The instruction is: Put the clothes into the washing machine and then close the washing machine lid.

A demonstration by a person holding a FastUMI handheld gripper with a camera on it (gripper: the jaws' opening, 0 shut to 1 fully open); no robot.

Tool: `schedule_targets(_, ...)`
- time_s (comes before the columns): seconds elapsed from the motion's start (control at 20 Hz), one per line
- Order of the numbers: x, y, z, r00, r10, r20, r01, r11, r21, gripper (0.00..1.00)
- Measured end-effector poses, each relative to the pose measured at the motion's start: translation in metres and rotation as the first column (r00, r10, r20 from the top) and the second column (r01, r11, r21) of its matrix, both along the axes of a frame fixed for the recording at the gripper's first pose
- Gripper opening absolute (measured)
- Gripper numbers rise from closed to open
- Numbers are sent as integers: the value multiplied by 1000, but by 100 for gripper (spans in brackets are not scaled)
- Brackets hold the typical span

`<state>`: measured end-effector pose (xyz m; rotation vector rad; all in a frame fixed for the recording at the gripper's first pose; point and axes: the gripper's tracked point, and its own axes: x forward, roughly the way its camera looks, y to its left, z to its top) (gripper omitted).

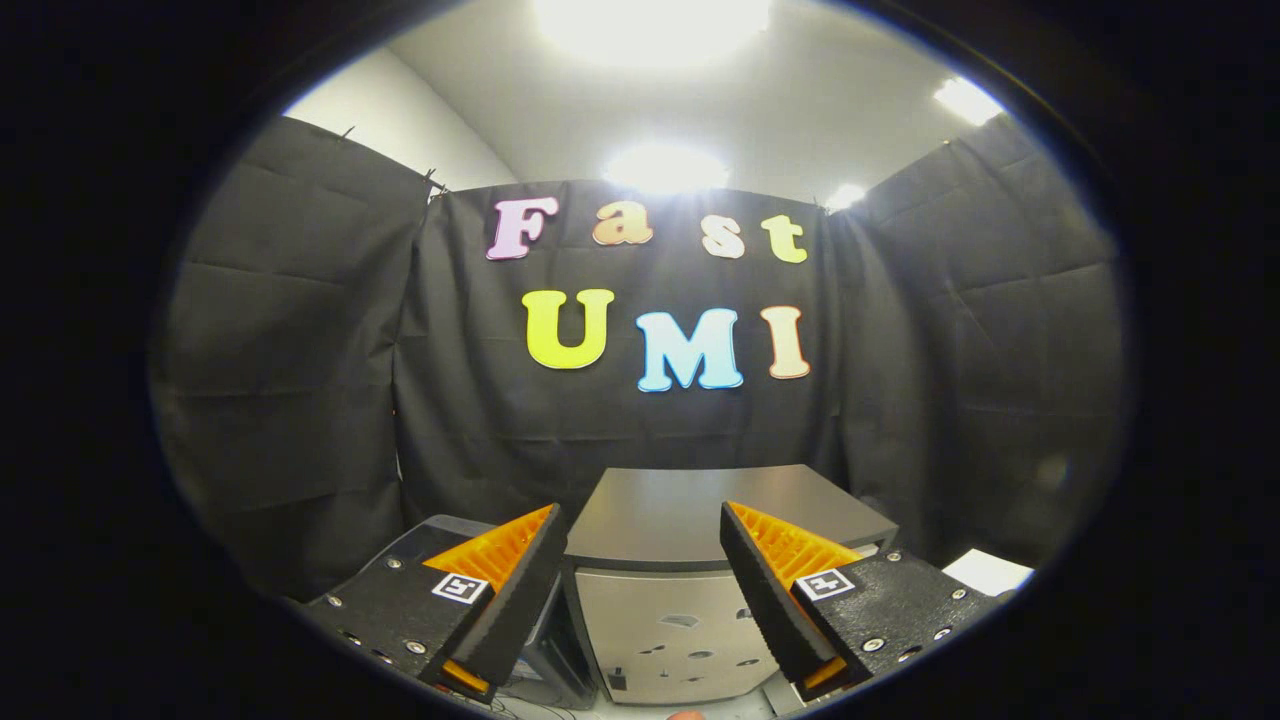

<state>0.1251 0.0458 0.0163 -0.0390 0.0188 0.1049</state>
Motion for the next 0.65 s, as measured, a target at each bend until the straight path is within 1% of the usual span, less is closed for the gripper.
schedule_targets(0.35,-19,-36,0,999,-41,1,41,999,15,96)
schedule_targets(0.65,-29,-43,-2,999,-47,-1,47,999,17,96)
